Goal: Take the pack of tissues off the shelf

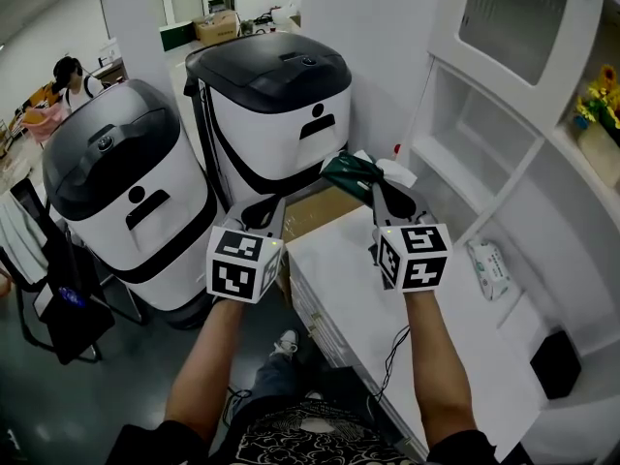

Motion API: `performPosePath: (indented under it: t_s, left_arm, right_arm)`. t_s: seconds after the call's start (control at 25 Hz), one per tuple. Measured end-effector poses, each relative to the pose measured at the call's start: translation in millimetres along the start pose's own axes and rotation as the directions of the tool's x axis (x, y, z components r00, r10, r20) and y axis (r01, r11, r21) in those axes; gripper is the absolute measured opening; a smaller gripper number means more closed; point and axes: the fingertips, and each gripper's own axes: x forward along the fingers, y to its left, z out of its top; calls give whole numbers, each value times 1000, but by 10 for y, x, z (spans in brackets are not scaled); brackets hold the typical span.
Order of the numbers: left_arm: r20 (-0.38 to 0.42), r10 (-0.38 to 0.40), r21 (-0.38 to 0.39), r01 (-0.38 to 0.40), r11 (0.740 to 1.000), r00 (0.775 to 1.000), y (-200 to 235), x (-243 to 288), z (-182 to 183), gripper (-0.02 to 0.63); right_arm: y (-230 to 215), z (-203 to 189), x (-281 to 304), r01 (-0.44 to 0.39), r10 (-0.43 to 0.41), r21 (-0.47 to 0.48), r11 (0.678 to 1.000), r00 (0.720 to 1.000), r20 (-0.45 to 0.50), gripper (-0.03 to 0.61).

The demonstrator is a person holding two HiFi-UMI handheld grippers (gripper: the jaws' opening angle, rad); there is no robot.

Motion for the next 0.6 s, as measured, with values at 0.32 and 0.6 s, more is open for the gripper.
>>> performPosePath:
  t_s: [0.32, 0.6]
  left_arm:
    - [0, 12, 0, -12, 1000, 1000, 14, -122, -31, 6]
    - [1, 19, -5, -19, 1000, 1000, -14, -164, -71, 6]
  right_arm:
    - [95, -46, -84, -14, 14, -1, 1000, 1000, -5, 6]
    - [126, -50, -139, -22, 22, -6, 1000, 1000, -3, 6]
